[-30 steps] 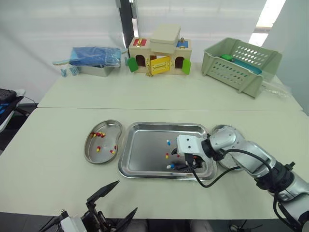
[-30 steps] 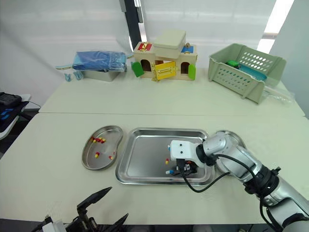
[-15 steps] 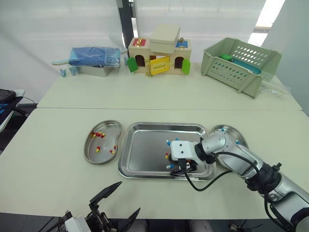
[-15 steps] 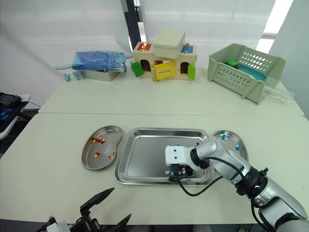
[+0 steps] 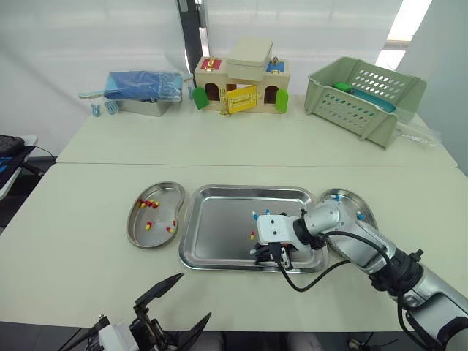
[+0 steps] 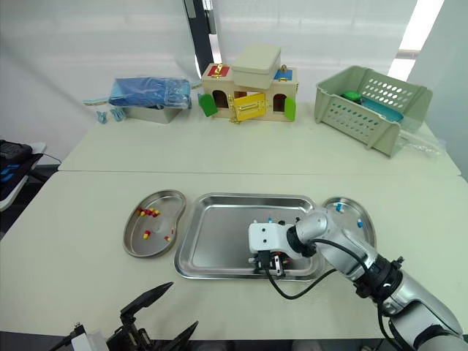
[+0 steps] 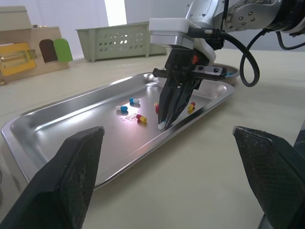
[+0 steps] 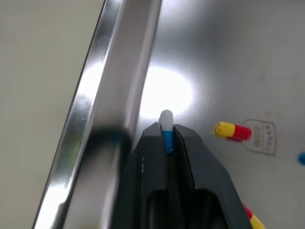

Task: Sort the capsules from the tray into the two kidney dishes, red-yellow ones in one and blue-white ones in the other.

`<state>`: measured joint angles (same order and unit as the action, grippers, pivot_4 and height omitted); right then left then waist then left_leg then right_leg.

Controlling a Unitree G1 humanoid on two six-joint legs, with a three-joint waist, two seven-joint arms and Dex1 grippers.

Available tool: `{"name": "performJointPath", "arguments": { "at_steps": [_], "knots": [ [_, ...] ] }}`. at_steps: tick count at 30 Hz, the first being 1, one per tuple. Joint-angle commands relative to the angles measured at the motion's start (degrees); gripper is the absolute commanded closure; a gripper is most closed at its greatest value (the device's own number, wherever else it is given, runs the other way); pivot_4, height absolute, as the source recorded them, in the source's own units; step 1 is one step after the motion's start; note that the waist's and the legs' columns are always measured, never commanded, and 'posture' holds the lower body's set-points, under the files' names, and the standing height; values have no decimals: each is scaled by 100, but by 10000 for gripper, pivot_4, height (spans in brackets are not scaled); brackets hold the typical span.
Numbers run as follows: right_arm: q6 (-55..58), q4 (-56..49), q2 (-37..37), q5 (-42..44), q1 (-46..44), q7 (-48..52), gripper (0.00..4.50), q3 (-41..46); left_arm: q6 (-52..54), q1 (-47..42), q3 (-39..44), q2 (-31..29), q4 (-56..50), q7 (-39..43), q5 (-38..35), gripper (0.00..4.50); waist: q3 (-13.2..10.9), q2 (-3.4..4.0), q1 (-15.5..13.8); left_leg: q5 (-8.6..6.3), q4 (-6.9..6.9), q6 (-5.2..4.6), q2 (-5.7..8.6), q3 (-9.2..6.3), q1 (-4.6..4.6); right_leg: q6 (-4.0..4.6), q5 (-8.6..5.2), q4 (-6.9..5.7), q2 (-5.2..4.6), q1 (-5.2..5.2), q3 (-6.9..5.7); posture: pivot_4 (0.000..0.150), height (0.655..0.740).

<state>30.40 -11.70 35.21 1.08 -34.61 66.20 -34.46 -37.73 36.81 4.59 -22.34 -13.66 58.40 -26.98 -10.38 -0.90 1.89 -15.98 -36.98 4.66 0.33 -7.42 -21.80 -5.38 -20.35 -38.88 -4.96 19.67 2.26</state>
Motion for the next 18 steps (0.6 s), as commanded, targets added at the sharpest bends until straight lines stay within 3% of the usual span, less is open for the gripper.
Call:
{"name": "performJointPath", "arguments": {
  "at_steps": [1, 9, 13, 18],
  "knots": [
    [-75, -623, 350, 581, 333, 199, 44937, 825, 21, -72, -126, -184, -187, 111, -107, 0, -1, -1, -29, 0, 0, 0, 0, 0, -1, 0, 0, 1, 0, 0, 0, 1500, 7400],
    [502, -1240, 1418, 1713, 1486, 130, 44937, 3021, -34, -639, -500, -477, -121, 506, -220, 0, -2, 0, -24, 0, 0, -1, 0, 2, -4, 0, 0, 2, 0, -5, -3, 1500, 7400],
    [265, -774, 1962, 1580, 2231, -17, 44937, 3880, -98, -845, -707, -579, -1, 833, -329, 0, -2, 0, -24, 0, 0, -1, 0, 3, -3, 0, 0, 2, 0, -5, -3, 1500, 7400],
    [11, -387, 2139, 1551, 2745, -268, 44937, 4452, -55, -968, -774, -610, 109, 986, -412, 0, 0, 5, 12, 0, 2, -1, -2, 13, 5, 0, 0, -3, 1, -6, 6, 1500, 7400]
  ]
}}
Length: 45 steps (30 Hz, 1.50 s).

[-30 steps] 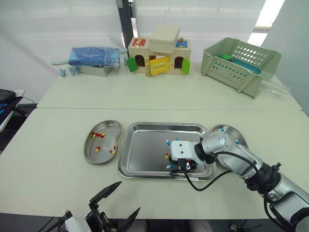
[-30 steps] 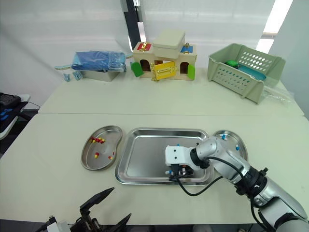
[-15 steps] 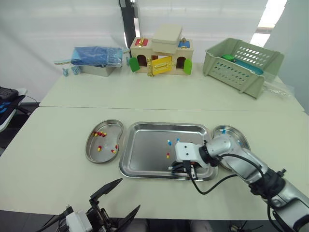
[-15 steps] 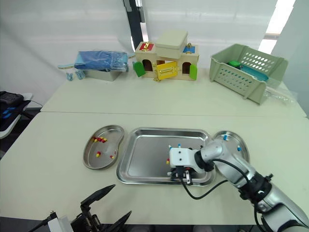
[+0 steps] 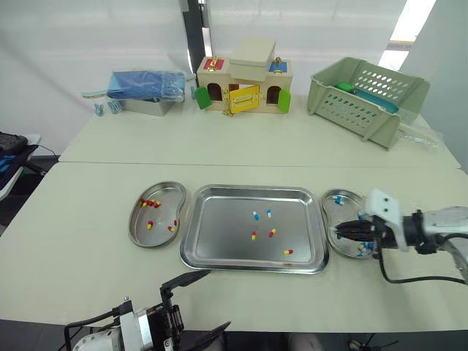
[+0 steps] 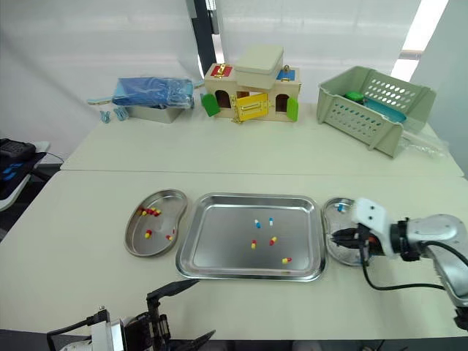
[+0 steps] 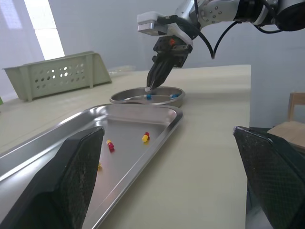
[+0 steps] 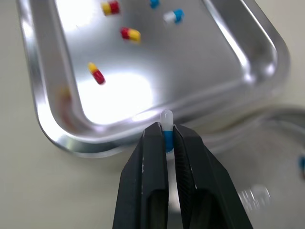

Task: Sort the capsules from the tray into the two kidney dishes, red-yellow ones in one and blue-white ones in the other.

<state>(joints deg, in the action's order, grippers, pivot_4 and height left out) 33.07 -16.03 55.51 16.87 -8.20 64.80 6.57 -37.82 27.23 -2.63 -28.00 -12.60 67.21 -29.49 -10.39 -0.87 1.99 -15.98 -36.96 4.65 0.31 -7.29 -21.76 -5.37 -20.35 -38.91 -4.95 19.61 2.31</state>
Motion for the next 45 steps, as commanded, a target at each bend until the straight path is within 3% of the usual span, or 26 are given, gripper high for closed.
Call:
{"name": "performJointPath", "arguments": {
  "at_steps": [1, 5, 7, 16, 21, 26, 30, 37, 45],
  "knots": [
    [-293, 87, 124, -40, 168, -160, 44937, 397, -39, -35, -55, -41, 27, 117, -167, 0, 1, 1, 5, 0, 0, 0, 0, 1, 2, 0, 0, -1, 0, -1, 1, 1500, 7400],
    [-380, 144, 133, -25, 308, -210, 44937, 411, 3, -116, -63, -39, 112, 164, -196, 0, 0, 1, -6, 0, -1, 0, 0, 3, 1, 0, 0, 0, 0, -2, 3, 1500, 7400],
    [-379, 145, 114, -3, 317, -243, 38078, 402, 67, -127, -58, -71, 148, 157, -177, 0, 0, 1, -9, 0, -2, 0, 0, 3, 0, 0, 0, 1, 0, -2, 3, 1500, 7400],
    [-552, 318, 195, 58, 470, -166, 17536, 529, 159, -27, 17, -100, 84, 12, -149, 0, 0, 0, -13, 0, -2, 0, 0, 2, 0, 0, 0, 2, 0, -3, 2, 1500, 7400],
    [-880, 427, 98, 351, 588, 0, 1316, 997, 785, 79, 207, -269, -168, -449, -142, 0, -1, -1, -14, 0, -1, 0, 0, 2, 0, 0, 0, 2, 0, -4, 2, 1500, 7400],
    [-1233, 654, -21, 806, 904, 266, 552, 1838, 1888, 57, 921, -745, -628, -1186, -263, 0, -2, -3, -19, 0, -2, 0, 0, -1, 1, -1, 0, 3, 0, -8, -1, 1500, 7400],
    [-1657, 1228, -59, 880, 1188, 529, 552, 2234, 3113, 38, 2037, -1616, -462, -1384, -642, 0, -3, -5, -20, 0, -1, 0, 0, -4, 3, -1, 0, 2, 0, -12, -4, 1500, 7400],
    [-2800, 2670, -120, 640, 1083, 763, 552, 2168, 3856, -654, 3525, -2636, 1618, -1070, -494, 0, -7, 5, 21, 0, 4, 0, -2, 4, 13, 0, -1, -1, 2, -11, 0, 1500, 7400],
    [-3256, 3227, -137, 622, 873, 788, 552, 2003, 3646, -1382, 3706, -3104, 3026, -614, 67, 0, -11, 10, 126, 0, 7, 0, -3, 7, 13, 1, -1, -5, 2, -5, 4, 1500, 7400]
  ]
}}
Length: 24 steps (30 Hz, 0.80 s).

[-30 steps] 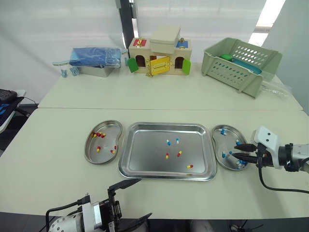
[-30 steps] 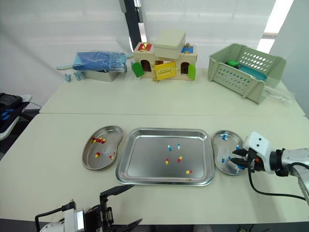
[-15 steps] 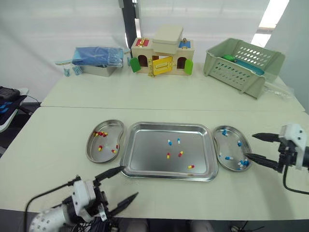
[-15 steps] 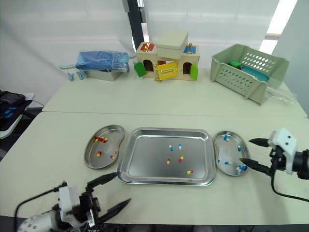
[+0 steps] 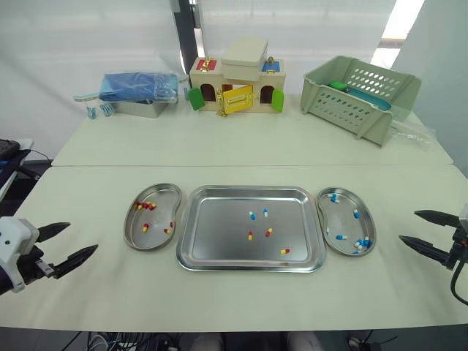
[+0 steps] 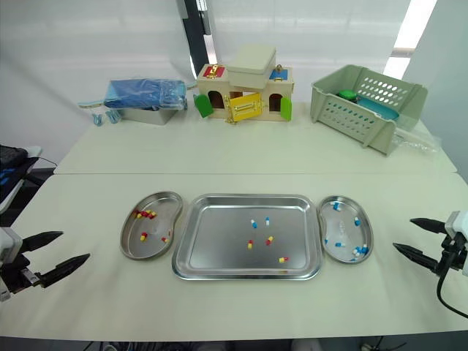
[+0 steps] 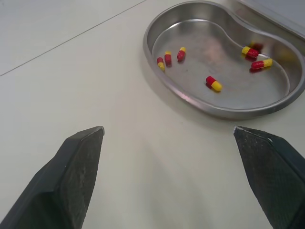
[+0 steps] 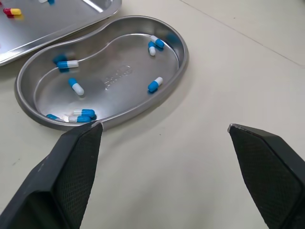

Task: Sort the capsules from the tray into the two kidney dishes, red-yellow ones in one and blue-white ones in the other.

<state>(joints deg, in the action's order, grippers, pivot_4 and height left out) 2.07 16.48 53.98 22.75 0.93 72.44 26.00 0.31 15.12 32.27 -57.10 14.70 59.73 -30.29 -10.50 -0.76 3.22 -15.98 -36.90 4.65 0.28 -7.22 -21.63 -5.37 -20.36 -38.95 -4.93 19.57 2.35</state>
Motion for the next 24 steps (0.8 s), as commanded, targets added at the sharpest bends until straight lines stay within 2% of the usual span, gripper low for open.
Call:
{"name": "performJointPath", "arguments": {
  "at_steps": [1, 8, 11, 19, 24],
  "knots": [
    [-168, -40, 2, 58, -34, 11, 552, 60, -156, -251, 207, -217, 357, 177, 186, 0, 0, 0, 5, 0, 0, 0, 0, 0, -1, 0, 0, 0, 0, 1, 0, 1500, 7400],
    [-210, -92, -31, 130, -8, 8, 552, 62, -106, -496, 68, -180, 381, 396, 395, 0, 0, 1, 4, 0, 0, 0, -1, 2, -2, 0, 0, -1, 0, 3, 2, 1500, 7400],
    [-177, -443, -164, 365, 259, 103, 552, 170, -57, -634, -21, -31, 127, 381, 358, 0, 0, 0, 1, 0, -1, 0, -1, 1, -2, 0, 0, -1, 0, 3, 2, 1500, 7400],
    [488, -2739, -886, 1321, 1533, -45, 552, 169, 256, -1156, -970, 384, -1032, 490, 387, 0, 1, 3, -67, 1, -5, 1, 0, -7, -8, -1, 0, -2, -1, 0, -3, 1500, 7400],
    [240, -3767, -1571, 1482, 2215, -222, 552, 22, 548, -1696, -1764, 763, -1724, 628, 247, 0, 2, 1, -99, 1, -8, 1, -1, -9, -8, -1, 1, -2, -1, -1, -5, 1500, 7400]
  ]
}}
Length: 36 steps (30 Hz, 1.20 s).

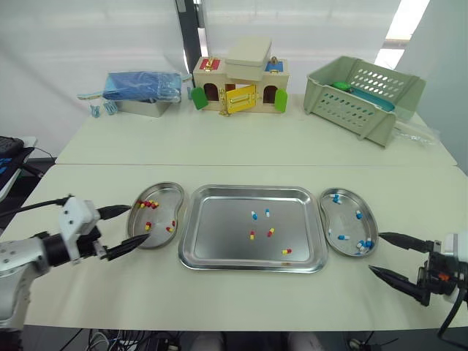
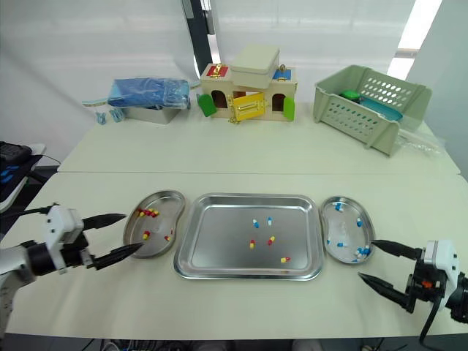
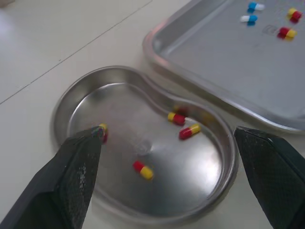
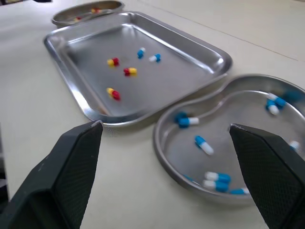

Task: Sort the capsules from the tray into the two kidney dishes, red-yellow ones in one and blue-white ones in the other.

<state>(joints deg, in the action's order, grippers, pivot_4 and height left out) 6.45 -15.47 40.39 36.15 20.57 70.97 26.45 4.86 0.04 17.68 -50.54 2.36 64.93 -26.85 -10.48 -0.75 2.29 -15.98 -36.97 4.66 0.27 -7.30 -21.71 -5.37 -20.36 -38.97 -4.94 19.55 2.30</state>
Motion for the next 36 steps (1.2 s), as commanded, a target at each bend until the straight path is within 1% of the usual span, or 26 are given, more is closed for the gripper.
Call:
{"name": "performJointPath", "arguments": {
  "at_steps": [1, 4, 5, 7, 10, 13, 17, 19, 21, 25, 28, 36],
  "knots": [
    [-280, -696, -315, 104, 357, -74, 552, -88, 124, -258, -466, 162, -623, 147, -75, 0, 0, 0, -7, 0, 0, 0, 1, 1, 0, 0, 0, 0, 0, 0, 1, 1500, 7400],
    [-495, -968, -617, 13, 614, -123, 552, -331, -22, -527, -969, 466, -888, 321, -22, 0, 1, 2, 4, 0, 0, 0, 1, 3, 3, 0, 0, 0, 0, -1, 3, 1500, 7400],
    [-511, -1039, -654, -26, 703, -138, 552, -423, -119, -639, -1113, 617, -919, 448, -81, 0, 2, 4, 2, 0, 0, 0, 1, 3, 4, 0, 0, -1, 0, -2, 3, 1500, 7400],
    [-553, -1152, -722, -95, 782, -202, 552, -596, -93, -845, -1449, 735, -944, 688, -50, 0, 2, 3, 0, 0, -2, 1, 2, 2, 6, 0, 0, -1, 0, -6, 3, 1500, 7400],
    [-493, -1353, -794, -156, 796, -434, 552, -787, 39, -1237, -2001, 862, -880, 696, 327, 0, 2, 3, 5, 0, -2, 1, 2, 0, 7, 0, 0, -2, 1, -7, 1, 1500, 7400],
    [-513, -1438, -826, -173, 791, -610, 552, -860, 149, -1571, -2342, 983, -794, 741, 476, 0, 2, 3, -9, 0, -4, 1, 4, -2, 9, 0, 0, 0, 2, -13, 0, 1500, 7400],
    [-641, -1480, -859, -282, 987, -706, 552, -939, 12, -2085, -2848, 1173, -402, 595, 1117, 0, 2, 3, -34, 1, -5, 1, 4, -7, 8, 0, 0, 1, 2, -14, -5, 1500, 7400],
    [-704, -1503, -881, -342, 1085, -752, 552, -969, 19, -2277, -2962, 1267, -210, 869, 1037, 0, 2, 3, -35, 1, -5, 1, 5, -8, 8, 0, 0, 1, 2, -14, -6, 1500, 7400],
    [-739, -1546, -918, -382, 1163, -830, 552, -1000, -172, -2415, -2991, 1403, 29, 945, 1065, 0, 2, 3, -30, 1, -5, 1, 5, -7, 8, 0, 0, 1, 2, -14, -4, 1500, 7400],
    [-815, -1621, -968, -443, 1301, -924, 552, -1090, -412, -2591, -3108, 1569, 434, 877, 1365, 0, 2, 3, -30, 1, -5, 1, 5, -9, 10, 0, 0, 0, 2, -15, -6, 1500, 7400],
    [-889, -1640, -993, -476, 1394, -972, 552, -1150, -375, -2712, -3281, 1575, 645, 846, 1664, 0, 2, 3, -32, 1, -6, 1, 5, -9, 9, 0, 0, 0, 2, -15, -6, 1500, 7400],
    [-1009, -1670, -1120, -462, 1416, -1167, 552, -1254, -337, -3108, -3465, 1855, 1021, 772, 2002, 0, 2, 3, -41, 1, -8, 1, 6, -14, 8, 0, 0, 1, 3, -17, -11, 1500, 7400]
  ]
}}
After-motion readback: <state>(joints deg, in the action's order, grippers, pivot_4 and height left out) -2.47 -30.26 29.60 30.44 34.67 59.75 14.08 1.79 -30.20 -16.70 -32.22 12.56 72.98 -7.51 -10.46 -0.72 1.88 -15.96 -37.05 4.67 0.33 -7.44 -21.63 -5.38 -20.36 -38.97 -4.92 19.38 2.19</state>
